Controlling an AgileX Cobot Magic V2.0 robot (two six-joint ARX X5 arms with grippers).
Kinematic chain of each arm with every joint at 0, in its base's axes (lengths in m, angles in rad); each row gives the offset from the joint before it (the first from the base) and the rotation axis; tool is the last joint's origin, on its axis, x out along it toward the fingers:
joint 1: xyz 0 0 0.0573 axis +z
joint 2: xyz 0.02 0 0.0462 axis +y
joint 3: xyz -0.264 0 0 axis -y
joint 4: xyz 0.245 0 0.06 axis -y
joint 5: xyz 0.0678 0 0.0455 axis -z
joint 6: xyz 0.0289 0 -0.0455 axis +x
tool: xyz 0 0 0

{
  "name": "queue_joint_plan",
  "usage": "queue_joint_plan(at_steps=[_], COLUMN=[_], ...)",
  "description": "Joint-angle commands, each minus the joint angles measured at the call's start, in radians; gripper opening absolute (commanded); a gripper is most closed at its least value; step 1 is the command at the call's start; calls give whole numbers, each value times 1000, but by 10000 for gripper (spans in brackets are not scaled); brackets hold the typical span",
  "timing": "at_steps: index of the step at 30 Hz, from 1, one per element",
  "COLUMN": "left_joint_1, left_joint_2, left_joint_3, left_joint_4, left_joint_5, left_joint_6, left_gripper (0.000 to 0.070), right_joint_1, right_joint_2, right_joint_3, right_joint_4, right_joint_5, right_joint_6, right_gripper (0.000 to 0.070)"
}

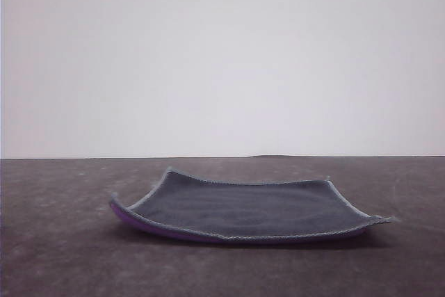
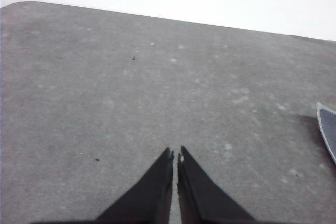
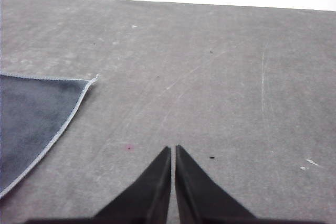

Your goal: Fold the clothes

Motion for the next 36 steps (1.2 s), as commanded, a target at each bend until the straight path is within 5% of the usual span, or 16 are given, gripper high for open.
queue_joint_plan(at_steps=[1, 25, 28, 33, 36], left_joint_1=[3, 3, 3, -2, -2], left_joint_2=[0, 0, 0, 8, 49], left_joint_3=[-18, -18, -15, 48, 116], left_joint_4=[-7, -7, 5, 100, 123], left_joint_5=[-2, -2, 2, 32, 31], left_joint_6=[-1, -22, -54, -143, -161], left_gripper=[0, 0, 0, 1, 1], right_joint_1=[-1, -1, -1, 0, 0], right_joint_2=[0, 0, 0, 7, 47], right_joint_3=[-5, -5, -4, 36, 82], right_joint_4=[12, 35, 40, 80, 81], right_joint_5=[0, 0, 1, -20, -20], right_joint_6=[11, 22, 63, 260, 278], right_gripper=[7, 6, 6, 6, 6])
